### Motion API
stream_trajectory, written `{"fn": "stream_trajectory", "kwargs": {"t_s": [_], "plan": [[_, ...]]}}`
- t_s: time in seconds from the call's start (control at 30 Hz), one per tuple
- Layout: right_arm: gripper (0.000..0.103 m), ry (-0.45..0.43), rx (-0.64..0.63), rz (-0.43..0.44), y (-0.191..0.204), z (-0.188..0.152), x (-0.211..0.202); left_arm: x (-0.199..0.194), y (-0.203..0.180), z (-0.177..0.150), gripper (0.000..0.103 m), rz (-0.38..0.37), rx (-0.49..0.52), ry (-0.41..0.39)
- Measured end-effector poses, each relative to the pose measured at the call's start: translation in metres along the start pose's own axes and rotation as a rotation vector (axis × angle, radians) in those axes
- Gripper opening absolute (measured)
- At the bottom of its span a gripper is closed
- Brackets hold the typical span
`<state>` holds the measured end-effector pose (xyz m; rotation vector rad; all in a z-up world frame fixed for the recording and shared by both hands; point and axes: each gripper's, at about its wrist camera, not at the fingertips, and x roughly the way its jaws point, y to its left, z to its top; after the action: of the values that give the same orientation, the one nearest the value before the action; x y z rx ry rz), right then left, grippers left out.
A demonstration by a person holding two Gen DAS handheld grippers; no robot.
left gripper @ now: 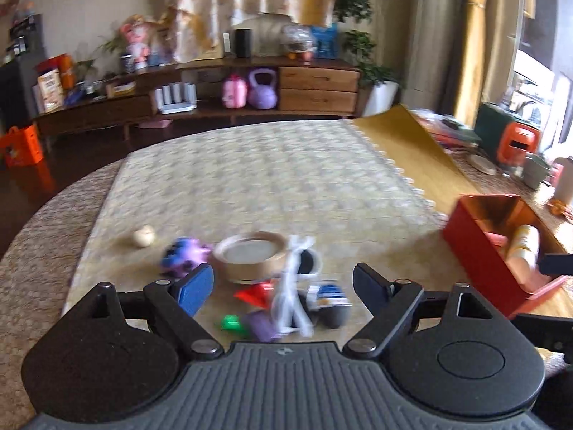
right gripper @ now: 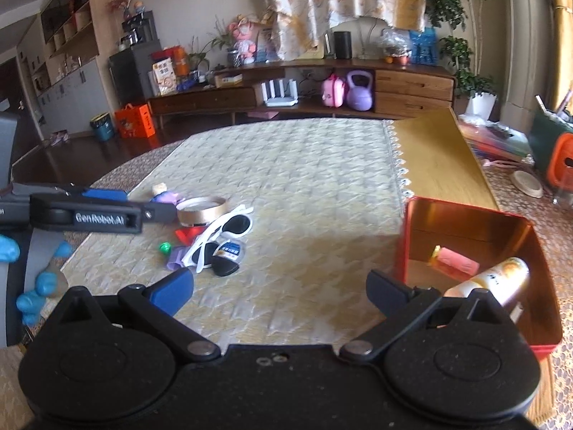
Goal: Organize rigid objects
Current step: 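Move both tools back over the scattered items on the table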
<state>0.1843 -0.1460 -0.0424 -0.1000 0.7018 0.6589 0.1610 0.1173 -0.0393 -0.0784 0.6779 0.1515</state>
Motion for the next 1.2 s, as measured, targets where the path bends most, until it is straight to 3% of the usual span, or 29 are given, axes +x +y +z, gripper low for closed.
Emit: {"fn": "stream_trajectory", "kwargs": {"t_s": [0.3,0.9,1.2], "plan": [[0.103,0.053,-0.040,0.021,0.012,0.003,0.031,0.019,0.055,0.001,0.085,0.098,-0.110,0.001],[0.098,0.114,-0.138,0.041,0.038,0.017,0.095,0.077,0.089,-0.005,0.085,0.179,-0.125,0.029],[0.082,0.148,-0.150,0.026,0.045,0.020,0.127,0.094,0.093,-0.004,0.085,0.167,-0.134,0.040]]}}
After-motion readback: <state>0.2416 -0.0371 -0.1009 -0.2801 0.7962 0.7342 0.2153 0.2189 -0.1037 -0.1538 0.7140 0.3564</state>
